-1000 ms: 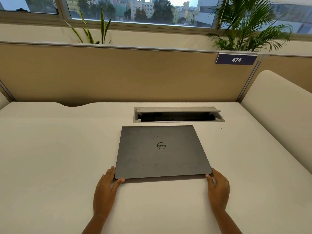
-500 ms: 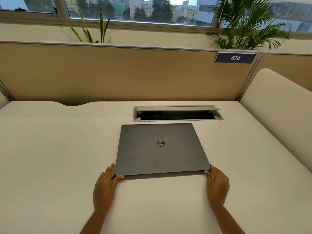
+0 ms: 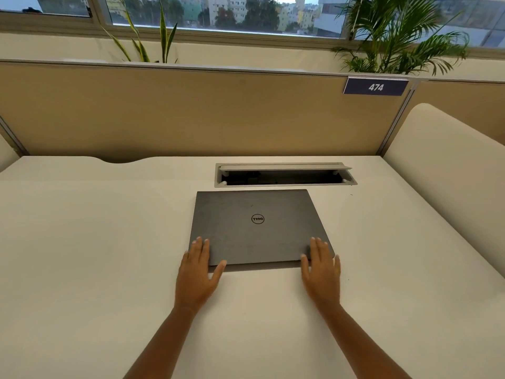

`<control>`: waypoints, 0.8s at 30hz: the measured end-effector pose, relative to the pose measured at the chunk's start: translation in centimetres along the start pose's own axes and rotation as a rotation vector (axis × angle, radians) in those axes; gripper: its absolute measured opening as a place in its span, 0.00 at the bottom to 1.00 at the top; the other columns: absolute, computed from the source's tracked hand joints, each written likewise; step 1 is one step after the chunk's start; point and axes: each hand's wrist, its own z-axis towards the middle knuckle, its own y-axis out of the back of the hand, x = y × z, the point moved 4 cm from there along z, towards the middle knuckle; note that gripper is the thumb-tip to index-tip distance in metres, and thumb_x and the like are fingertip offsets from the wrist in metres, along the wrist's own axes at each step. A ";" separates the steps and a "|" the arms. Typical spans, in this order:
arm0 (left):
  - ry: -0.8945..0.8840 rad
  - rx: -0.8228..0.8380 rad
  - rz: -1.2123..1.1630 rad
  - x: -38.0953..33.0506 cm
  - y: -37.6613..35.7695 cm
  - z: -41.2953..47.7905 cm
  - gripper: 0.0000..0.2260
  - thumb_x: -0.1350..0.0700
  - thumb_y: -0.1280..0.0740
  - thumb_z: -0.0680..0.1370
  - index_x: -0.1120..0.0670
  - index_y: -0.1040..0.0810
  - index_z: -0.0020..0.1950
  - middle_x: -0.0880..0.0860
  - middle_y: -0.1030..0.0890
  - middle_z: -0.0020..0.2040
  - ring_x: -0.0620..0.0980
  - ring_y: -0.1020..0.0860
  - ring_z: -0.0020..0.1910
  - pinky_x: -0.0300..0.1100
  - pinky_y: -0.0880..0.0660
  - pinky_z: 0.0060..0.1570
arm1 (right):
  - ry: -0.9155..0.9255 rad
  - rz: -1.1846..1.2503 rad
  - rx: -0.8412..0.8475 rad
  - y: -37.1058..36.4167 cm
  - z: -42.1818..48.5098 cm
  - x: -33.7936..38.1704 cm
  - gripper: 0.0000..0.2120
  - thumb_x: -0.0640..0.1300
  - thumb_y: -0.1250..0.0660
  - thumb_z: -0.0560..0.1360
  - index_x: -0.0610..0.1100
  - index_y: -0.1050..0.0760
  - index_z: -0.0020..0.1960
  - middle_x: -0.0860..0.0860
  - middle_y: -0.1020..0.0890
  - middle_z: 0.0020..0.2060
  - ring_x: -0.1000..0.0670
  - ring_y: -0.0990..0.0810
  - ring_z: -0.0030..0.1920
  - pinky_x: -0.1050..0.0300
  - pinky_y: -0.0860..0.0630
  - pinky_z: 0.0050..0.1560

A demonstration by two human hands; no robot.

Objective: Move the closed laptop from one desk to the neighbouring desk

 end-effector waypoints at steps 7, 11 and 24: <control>0.010 0.109 0.189 -3.6 -2.2 1.3 0.57 0.32 0.85 0.55 0.57 0.52 0.76 0.57 0.50 0.78 0.55 0.52 0.77 0.50 0.52 0.76 | 0.183 -0.173 0.277 -2.2 0.6 3.3 0.26 0.54 0.50 0.79 0.46 0.47 0.74 0.47 0.44 0.76 0.47 0.49 0.76 0.45 0.49 0.74; 0.016 0.154 0.241 -4.6 -3.1 1.1 0.59 0.33 0.87 0.52 0.56 0.55 0.76 0.56 0.52 0.78 0.55 0.54 0.77 0.51 0.54 0.76 | 0.186 -0.186 0.347 -3.1 0.6 4.3 0.27 0.57 0.52 0.79 0.47 0.50 0.75 0.47 0.47 0.76 0.47 0.51 0.76 0.44 0.51 0.75; 0.012 0.163 0.244 -4.5 -3.3 0.8 0.59 0.33 0.88 0.50 0.55 0.56 0.76 0.56 0.53 0.78 0.55 0.55 0.77 0.51 0.56 0.76 | 0.152 -0.196 0.450 -3.2 0.1 4.8 0.40 0.66 0.70 0.68 0.48 0.53 0.75 0.47 0.49 0.77 0.47 0.54 0.76 0.44 0.55 0.75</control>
